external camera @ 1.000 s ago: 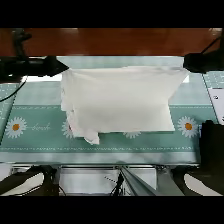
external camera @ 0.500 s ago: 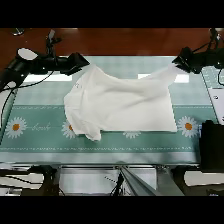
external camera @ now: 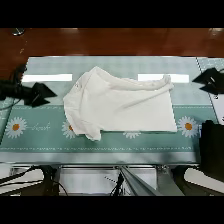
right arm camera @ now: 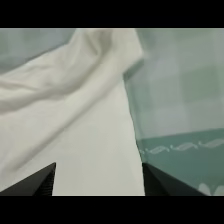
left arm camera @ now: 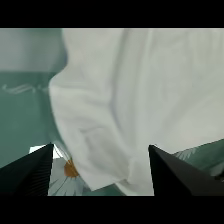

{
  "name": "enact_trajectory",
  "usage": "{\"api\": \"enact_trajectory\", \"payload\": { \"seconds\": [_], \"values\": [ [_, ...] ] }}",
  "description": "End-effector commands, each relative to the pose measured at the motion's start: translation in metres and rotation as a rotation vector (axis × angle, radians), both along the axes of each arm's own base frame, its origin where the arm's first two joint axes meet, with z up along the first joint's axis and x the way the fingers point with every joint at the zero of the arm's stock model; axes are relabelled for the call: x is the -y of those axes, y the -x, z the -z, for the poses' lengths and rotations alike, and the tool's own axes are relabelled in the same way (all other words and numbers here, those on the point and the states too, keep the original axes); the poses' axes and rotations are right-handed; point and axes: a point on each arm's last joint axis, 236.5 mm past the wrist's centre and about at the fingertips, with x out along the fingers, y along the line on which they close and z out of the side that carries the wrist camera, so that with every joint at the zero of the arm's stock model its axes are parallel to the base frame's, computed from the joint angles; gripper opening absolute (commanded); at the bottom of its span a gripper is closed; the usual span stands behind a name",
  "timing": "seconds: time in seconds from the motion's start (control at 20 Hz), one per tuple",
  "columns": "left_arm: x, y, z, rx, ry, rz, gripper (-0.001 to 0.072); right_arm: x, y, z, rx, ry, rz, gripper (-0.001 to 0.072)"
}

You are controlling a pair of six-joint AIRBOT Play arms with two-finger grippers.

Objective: Fold the shirts.

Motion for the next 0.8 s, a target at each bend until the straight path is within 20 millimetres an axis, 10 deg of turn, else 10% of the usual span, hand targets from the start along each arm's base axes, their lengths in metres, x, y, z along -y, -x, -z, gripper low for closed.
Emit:
{"api": "enact_trajectory", "payload": {
  "seconds": [0.0, 0.3, 0.75],
  "values": [
    [0.000, 0.055, 0.041, -0.069, 0.084, -0.162, 0.0701, -0.030, 0.047, 0.020, 0.094, -0.102, 0.094, 0.0618],
    [0.032, 0.054, 0.058, 0.009, 0.239, -0.259, 0.0700, -0.082, 0.104, 0.054, 0.064, -0.198, 0.093, 0.0618],
    [0.065, 0.036, 0.078, 0.044, 0.213, -0.201, 0.0697, -0.087, 0.108, 0.055, 0.049, -0.213, 0.084, 0.0619]
  ]
}}
